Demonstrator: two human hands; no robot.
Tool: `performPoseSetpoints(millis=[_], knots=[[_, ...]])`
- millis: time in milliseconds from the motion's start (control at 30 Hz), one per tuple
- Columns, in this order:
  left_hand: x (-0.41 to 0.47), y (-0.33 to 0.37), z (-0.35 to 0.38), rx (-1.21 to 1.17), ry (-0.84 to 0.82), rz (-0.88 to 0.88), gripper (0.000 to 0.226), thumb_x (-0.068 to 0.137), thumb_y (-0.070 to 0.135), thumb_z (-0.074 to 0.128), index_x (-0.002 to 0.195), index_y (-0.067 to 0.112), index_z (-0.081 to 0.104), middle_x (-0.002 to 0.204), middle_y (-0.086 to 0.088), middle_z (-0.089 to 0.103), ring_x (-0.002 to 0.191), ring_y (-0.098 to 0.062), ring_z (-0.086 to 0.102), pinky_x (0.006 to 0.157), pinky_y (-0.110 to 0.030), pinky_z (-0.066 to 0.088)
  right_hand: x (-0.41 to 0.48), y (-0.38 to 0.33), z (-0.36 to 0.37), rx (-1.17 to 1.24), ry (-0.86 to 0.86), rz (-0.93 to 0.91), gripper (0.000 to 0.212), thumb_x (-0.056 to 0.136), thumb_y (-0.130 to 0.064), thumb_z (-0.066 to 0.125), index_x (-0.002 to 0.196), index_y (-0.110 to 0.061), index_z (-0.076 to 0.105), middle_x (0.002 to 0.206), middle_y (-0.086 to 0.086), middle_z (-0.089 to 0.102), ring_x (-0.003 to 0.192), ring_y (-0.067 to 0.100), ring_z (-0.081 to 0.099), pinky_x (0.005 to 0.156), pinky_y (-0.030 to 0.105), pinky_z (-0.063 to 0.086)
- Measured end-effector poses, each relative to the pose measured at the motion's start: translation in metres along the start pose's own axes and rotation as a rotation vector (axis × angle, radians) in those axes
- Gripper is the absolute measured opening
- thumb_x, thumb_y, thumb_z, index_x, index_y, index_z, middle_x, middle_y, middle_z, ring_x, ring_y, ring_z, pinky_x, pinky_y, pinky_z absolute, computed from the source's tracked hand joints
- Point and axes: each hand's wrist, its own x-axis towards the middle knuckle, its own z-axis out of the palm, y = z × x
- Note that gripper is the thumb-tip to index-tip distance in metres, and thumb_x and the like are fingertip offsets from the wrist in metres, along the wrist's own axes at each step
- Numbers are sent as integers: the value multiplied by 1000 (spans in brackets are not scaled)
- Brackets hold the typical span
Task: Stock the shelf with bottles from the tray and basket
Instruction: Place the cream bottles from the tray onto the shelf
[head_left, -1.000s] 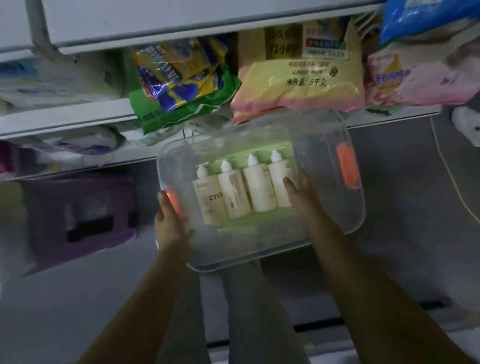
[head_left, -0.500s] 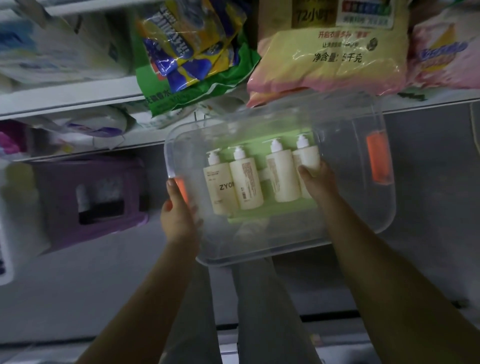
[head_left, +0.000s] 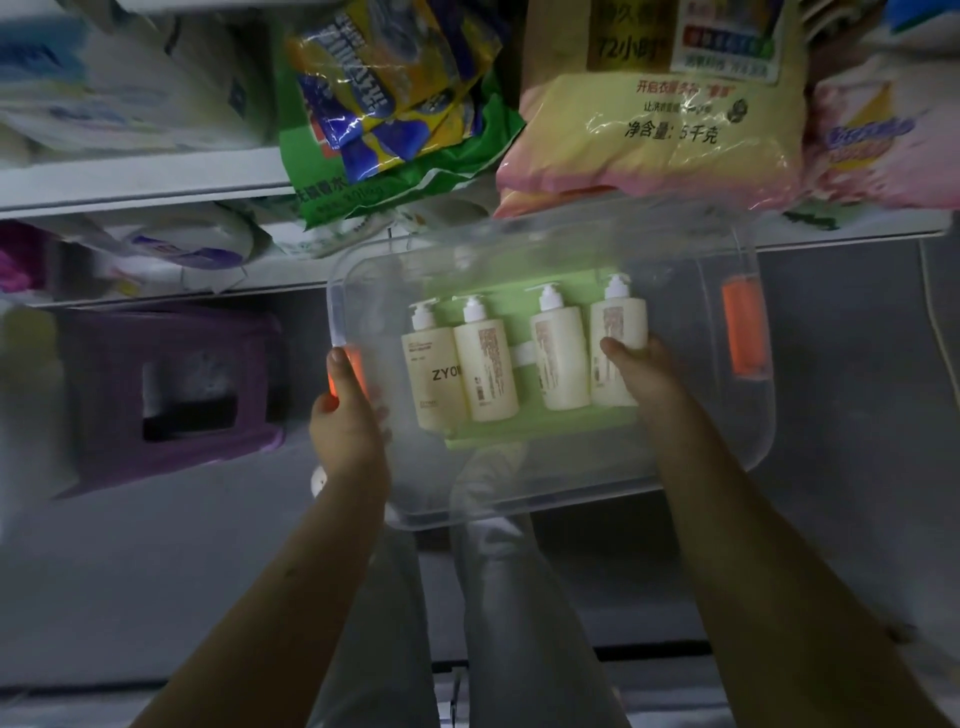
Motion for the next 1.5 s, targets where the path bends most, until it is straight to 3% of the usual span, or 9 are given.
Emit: performPoseSetpoints(millis=[167, 333, 500, 767, 967, 1100, 1167, 1400, 1500], knots=[[-6, 5, -6, -23, -31, -12, 83, 56, 92, 38, 95, 21, 58, 109, -7, 66, 102, -27, 64, 96, -48, 51, -69, -12, -14, 249, -145, -119, 16, 88, -31, 69, 103, -26, 66, 107, 2, 73, 95, 20, 71, 86, 45, 57], [-7, 8, -13, -50, -79, -50, 81, 87, 70, 44, 138, 8, 44, 132, -12, 52, 123, -33, 51, 104, -50, 43, -141, -25, 5, 523, -259, -151, 90, 59, -52, 86, 134, -20, 49, 123, 7, 67, 110, 24, 66, 88, 47, 55], [-15, 9, -65, -87, -198, 57, 59, 98, 46, 47, 144, 11, 38, 147, -11, 41, 131, -28, 45, 110, -41, 37, -227, -34, 44, 721, -515, -141, 43, 91, -37, 53, 130, -20, 58, 127, 9, 65, 117, 26, 62, 93, 48, 50], [-52, 6, -292, -144, -597, 435, 29, 100, 42, 43, 124, 38, 60, 138, 16, 53, 128, 0, 45, 114, -33, 31, -409, -26, 142, 615, -671, -297, 58, 74, -52, 68, 122, -19, 65, 114, 11, 70, 101, 27, 67, 82, 44, 57], [-69, 17, -459, -300, -696, 591, 32, 98, 34, 52, 129, 31, 59, 133, 17, 58, 126, 4, 49, 113, -26, 34, -544, -46, 231, 598, -728, -385, 56, 83, -37, 53, 130, -6, 55, 108, 13, 69, 85, 17, 69, 66, 31, 59], [-71, 39, -549, -488, -612, 655, 32, 100, 22, 45, 129, 33, 55, 119, 17, 67, 112, 5, 59, 89, -14, 49, -623, -87, 283, 491, -793, -464, 53, 89, -39, 52, 130, -5, 53, 124, 24, 62, 113, 38, 61, 96, 51, 50], [-68, 55, -580, -553, -590, 683, 32, 101, 19, 42, 124, 34, 57, 109, 12, 72, 94, 1, 68, 71, -15, 54, -649, -107, 306, 451, -812, -494, 44, 97, -37, 46, 127, -6, 57, 117, 24, 66, 104, 38, 65, 92, 53, 51], [-35, 112, -635, -608, -506, 787, 36, 98, 21, 49, 129, 38, 58, 122, 3, 66, 108, -12, 65, 77, -27, 57, -685, -167, 365, 289, -907, -640, 54, 97, -55, 33, 113, -14, 64, 97, 12, 74, 79, 23, 71, 63, 34, 53], [-12, 149, -651, -617, -484, 809, 41, 93, 5, 52, 120, 33, 66, 117, 5, 68, 98, -18, 67, 82, -35, 55, -693, -198, 385, 278, -991, -706, 52, 88, -48, 57, 124, -11, 59, 109, 16, 71, 93, 29, 70, 76, 43, 56]])
